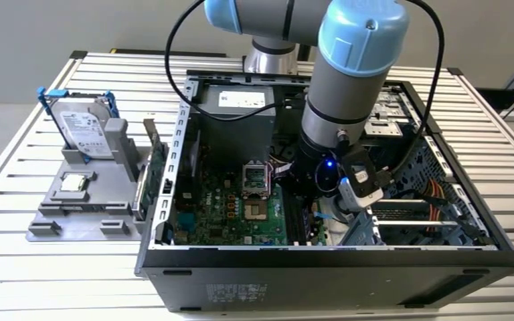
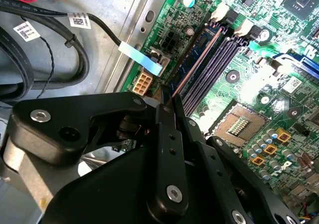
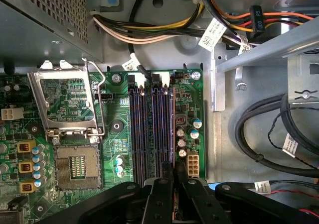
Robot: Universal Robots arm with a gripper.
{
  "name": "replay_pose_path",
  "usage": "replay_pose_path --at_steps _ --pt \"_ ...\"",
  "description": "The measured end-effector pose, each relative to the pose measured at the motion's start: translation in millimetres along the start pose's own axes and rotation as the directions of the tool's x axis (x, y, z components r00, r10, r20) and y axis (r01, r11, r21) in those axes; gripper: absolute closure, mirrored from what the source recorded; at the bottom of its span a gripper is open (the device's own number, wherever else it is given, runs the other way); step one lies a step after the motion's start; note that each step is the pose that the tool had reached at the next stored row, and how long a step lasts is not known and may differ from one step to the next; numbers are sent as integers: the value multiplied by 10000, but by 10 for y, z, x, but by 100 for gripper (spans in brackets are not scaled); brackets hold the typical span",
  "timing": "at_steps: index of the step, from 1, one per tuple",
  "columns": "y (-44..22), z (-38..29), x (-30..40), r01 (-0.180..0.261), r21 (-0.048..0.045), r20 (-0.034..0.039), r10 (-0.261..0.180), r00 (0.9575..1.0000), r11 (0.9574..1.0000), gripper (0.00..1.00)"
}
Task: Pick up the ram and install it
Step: 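Insert the ram into the slot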
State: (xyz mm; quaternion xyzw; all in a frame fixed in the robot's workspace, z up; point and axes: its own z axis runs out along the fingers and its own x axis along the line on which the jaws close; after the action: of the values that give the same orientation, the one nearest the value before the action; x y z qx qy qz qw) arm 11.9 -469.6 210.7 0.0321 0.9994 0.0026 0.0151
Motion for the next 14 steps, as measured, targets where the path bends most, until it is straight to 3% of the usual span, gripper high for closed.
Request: replay_pose_path --at_steps 3,9,14 --pt "-2 -3 1 -2 -9 -5 2 10000 10000 100" --pt "-13 -71 -2 -4 -133 -19 3 10000 9999 100" --pt "-38 -77 -4 52 -306 -30 -53 10000 9995 100"
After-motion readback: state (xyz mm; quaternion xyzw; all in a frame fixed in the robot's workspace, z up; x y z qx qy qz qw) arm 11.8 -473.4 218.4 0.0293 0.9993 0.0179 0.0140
